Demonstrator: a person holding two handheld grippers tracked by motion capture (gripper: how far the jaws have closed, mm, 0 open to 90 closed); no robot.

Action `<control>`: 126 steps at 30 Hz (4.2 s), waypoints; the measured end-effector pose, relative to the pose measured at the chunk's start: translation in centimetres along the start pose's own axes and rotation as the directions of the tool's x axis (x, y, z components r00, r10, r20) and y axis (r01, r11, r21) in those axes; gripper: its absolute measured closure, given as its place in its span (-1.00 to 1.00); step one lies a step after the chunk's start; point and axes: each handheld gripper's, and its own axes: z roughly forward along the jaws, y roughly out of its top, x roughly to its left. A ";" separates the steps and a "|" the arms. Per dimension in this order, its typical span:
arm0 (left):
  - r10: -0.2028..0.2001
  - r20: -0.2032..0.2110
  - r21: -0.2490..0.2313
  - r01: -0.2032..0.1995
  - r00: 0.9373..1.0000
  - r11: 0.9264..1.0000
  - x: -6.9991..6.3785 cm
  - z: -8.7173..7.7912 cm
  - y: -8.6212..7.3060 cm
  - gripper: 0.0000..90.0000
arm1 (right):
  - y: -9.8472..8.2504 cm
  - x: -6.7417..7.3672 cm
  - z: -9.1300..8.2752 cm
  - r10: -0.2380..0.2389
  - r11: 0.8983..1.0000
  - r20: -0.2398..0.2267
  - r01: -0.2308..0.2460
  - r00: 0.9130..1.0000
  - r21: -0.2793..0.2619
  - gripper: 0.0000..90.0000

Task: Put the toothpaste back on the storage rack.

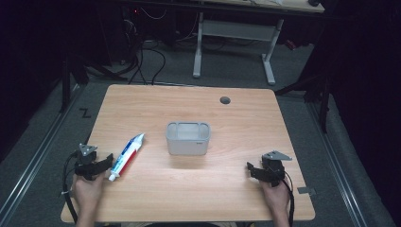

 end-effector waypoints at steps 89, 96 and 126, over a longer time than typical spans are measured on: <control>0.157 0.209 0.008 -0.163 0.965 0.987 -4.2 -3.8 3.8 -0.21 | 0.0 0.0 0.0 -0.004 1.000 -0.002 0.004 1.000 -0.002 -0.34; 0.166 0.221 0.043 -0.180 0.961 0.983 -5.0 -3.1 4.7 -0.21 | 0.0 0.0 0.0 -0.006 1.000 -0.002 0.006 1.000 -0.001 -0.34; 0.199 0.190 0.209 -0.237 0.962 0.949 -6.5 2.3 8.5 -0.18 | 0.0 0.0 0.0 0.002 1.000 -0.002 -0.002 1.000 -0.001 -0.34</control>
